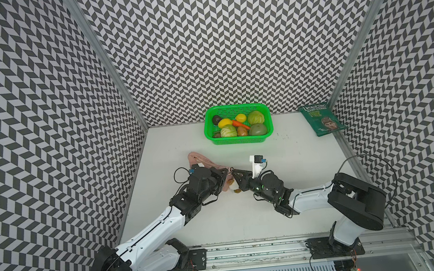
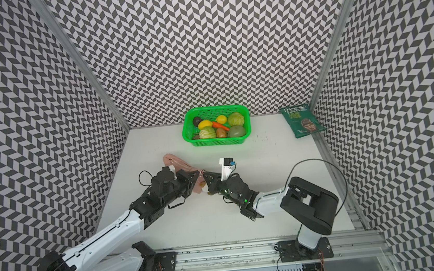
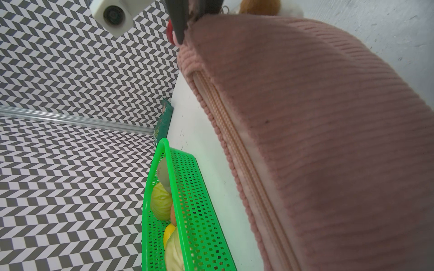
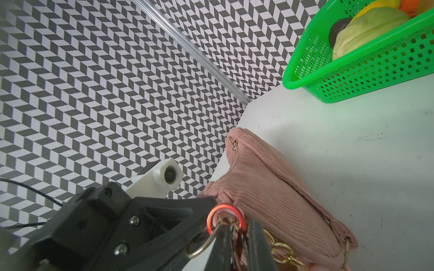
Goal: Remove the decoration from the bag
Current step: Remove the decoration item from the bag, then place the decoration item at the center of the board.
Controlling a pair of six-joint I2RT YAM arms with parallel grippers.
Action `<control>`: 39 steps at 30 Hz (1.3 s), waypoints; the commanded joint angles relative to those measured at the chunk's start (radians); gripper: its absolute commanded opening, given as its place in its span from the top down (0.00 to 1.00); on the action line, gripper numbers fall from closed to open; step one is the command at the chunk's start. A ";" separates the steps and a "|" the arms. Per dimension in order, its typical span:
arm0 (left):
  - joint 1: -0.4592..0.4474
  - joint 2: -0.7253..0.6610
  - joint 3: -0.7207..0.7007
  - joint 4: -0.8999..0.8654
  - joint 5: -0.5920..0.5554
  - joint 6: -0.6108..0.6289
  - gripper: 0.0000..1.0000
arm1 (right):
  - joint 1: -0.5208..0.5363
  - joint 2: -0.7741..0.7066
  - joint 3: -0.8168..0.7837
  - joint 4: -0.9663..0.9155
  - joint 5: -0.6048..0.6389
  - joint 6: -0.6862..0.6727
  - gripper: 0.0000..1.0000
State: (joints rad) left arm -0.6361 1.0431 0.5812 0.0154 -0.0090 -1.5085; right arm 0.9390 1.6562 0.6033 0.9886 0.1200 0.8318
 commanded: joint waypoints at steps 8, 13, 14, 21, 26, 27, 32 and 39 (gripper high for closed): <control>0.037 0.048 -0.023 -0.143 -0.074 0.050 1.00 | -0.043 -0.085 0.076 0.148 0.110 -0.159 0.91; 0.047 0.021 -0.024 -0.151 -0.069 0.060 1.00 | -0.084 -0.138 0.036 0.087 0.170 -0.192 0.90; 0.047 0.014 -0.023 -0.151 -0.068 0.063 1.00 | -0.094 -0.150 0.025 0.065 0.169 -0.192 0.90; 0.046 0.006 -0.016 -0.118 -0.022 0.078 1.00 | -0.108 -0.244 -0.035 -0.159 0.130 -0.220 0.88; 0.036 0.008 -0.009 -0.091 0.007 0.059 1.00 | -0.109 -0.325 -0.120 -0.257 0.128 -0.195 0.88; 0.029 0.008 -0.008 -0.084 0.009 0.051 1.00 | -0.108 -0.344 -0.133 -0.283 0.120 -0.191 0.88; -0.037 0.018 0.002 -0.043 0.004 -0.001 1.00 | -0.107 -0.449 -0.194 -0.424 0.097 -0.163 0.88; -0.125 0.121 0.082 0.024 -0.017 -0.029 1.00 | -0.107 -0.549 -0.221 -0.590 0.075 -0.143 0.87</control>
State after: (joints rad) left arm -0.7422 1.1320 0.6018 -0.0372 -0.0212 -1.5249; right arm 0.8288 1.1313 0.3870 0.4595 0.2104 0.6777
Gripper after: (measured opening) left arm 0.069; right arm 0.126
